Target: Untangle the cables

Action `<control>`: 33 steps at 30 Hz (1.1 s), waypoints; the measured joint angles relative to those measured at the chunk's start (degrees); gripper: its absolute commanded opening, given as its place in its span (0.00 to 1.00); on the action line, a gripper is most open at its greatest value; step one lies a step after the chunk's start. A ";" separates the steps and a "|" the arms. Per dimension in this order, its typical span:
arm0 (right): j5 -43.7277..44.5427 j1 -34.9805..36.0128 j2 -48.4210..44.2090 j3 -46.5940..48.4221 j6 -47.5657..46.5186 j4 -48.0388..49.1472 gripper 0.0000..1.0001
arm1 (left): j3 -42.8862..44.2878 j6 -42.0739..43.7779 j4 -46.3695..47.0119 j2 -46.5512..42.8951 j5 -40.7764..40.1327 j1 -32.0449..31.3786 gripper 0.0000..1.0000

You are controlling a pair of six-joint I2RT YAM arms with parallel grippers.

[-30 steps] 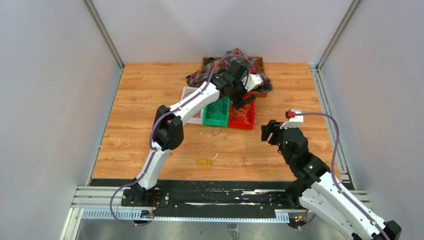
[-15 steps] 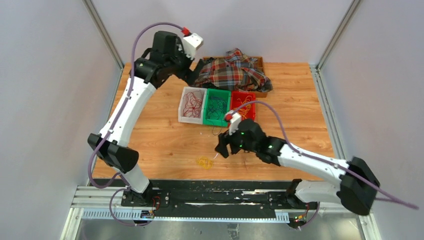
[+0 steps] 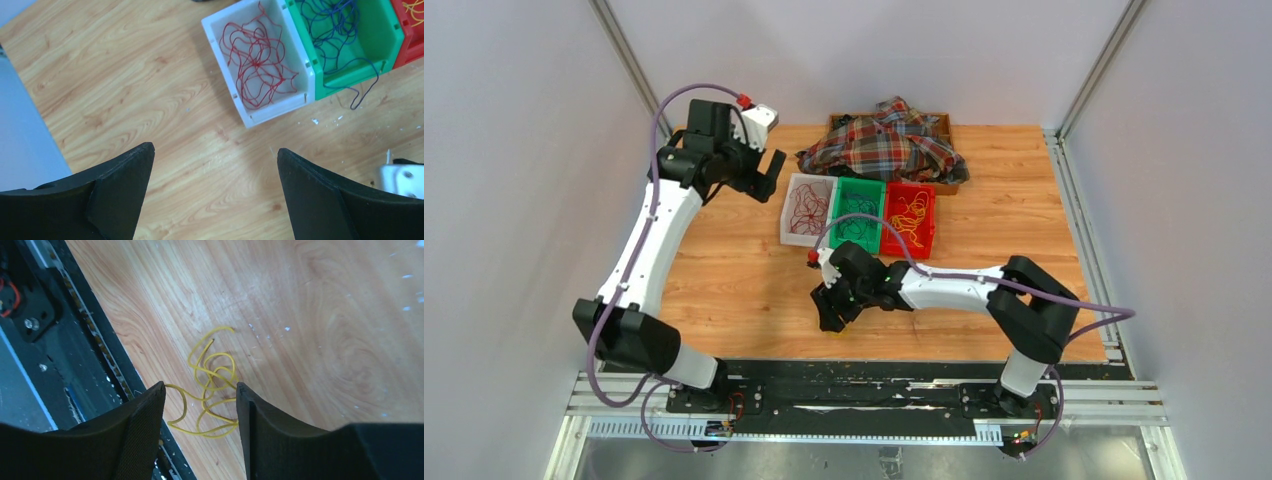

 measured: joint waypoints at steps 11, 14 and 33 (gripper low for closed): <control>2.01 -0.11 -1.11 2.12 -0.20 -5.79 0.01 | -9.86 1.81 3.93 -8.81 0.63 2.58 0.98; 2.40 -3.76 -7.50 3.04 -0.28 -7.41 0.01 | -11.45 2.08 5.27 -8.98 0.61 2.75 0.98; 15.23 -31.39 -8.46 11.80 -5.49 -5.40 0.03 | -18.45 2.97 11.39 -12.72 -0.33 5.88 0.98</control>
